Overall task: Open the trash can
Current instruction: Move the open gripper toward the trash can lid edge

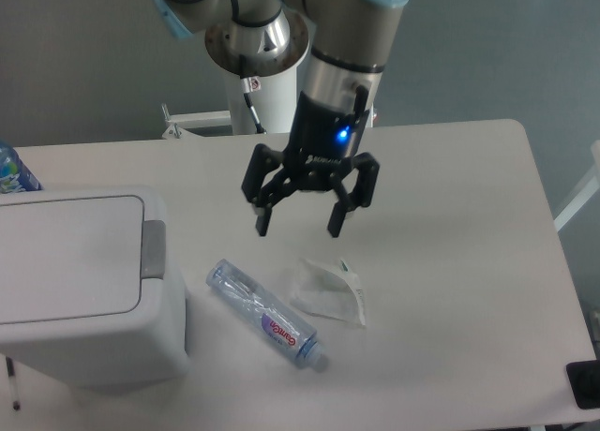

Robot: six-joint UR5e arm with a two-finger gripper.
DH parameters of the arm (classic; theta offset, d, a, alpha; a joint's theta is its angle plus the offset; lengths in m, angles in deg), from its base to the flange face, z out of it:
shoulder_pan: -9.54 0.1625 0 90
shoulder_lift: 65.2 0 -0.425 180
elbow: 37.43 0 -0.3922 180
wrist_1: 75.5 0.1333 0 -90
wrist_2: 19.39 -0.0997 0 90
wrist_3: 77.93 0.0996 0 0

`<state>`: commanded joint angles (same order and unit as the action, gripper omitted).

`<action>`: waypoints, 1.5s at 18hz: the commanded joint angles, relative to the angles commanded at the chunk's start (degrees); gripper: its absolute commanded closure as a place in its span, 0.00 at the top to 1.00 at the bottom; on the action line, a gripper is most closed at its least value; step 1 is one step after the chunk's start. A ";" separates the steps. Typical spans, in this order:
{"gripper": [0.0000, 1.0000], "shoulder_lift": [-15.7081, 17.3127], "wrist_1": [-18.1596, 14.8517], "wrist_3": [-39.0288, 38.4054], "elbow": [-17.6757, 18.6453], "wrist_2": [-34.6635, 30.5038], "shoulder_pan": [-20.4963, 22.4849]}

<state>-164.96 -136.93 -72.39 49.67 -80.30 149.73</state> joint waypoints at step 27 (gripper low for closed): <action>1.00 -1.23 0.09 -1.86 0.44 -0.17 -7.12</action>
<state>-166.19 -136.84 -74.24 50.11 -80.48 142.61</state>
